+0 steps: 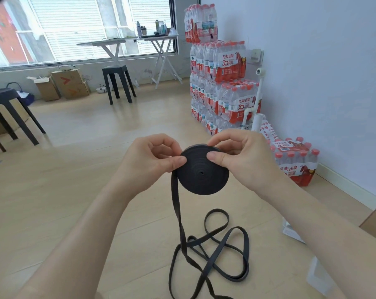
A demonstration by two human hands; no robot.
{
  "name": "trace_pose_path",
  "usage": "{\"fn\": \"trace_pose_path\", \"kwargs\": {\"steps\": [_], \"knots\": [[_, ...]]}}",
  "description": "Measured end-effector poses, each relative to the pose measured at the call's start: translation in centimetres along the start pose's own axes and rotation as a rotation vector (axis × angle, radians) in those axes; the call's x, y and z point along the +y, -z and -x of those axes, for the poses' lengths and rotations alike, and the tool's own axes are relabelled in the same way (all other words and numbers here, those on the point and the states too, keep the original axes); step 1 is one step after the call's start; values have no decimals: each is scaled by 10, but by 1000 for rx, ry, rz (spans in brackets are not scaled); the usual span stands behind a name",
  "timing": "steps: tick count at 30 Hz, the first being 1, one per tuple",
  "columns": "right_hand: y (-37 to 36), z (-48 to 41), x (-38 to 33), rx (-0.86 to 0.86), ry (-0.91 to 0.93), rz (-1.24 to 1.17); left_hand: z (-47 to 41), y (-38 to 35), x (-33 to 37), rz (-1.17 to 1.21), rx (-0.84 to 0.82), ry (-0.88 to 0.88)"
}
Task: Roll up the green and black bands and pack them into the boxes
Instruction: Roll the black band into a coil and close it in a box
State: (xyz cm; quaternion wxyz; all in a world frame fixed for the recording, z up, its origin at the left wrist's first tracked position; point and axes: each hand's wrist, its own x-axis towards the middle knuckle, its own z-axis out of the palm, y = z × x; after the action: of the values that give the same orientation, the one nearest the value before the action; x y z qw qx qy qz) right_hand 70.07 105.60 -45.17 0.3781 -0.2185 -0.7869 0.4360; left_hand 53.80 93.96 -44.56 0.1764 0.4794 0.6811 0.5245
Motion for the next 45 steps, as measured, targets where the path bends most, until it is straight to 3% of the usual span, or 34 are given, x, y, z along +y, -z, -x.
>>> {"fn": "trace_pose_path", "kwargs": {"steps": [4, 9, 14, 26, 36, 40, 45], "knots": [[1, -1, 1, 54, -49, -133, 1, 1, -3, 66, -36, 43], [-1, 0, -3, 59, -77, -242, -1, 0, 1, 153, 82, -22], [0, 0, -4, 134, -92, -322, 0, -7, 1, 287, 60, 18], [4, -2, 2, 302, -131, -391, 2, -15, 3, 178, -6, 50], [-11, 3, 6, 360, -259, -545, 5, -19, 9, 248, 98, 32], [2, 0, 7, 142, -261, -296, 4, -7, 11, 153, 115, 23], [7, -2, 5, -50, -44, 93, 8, -8, 11, -79, -96, -7]]}}
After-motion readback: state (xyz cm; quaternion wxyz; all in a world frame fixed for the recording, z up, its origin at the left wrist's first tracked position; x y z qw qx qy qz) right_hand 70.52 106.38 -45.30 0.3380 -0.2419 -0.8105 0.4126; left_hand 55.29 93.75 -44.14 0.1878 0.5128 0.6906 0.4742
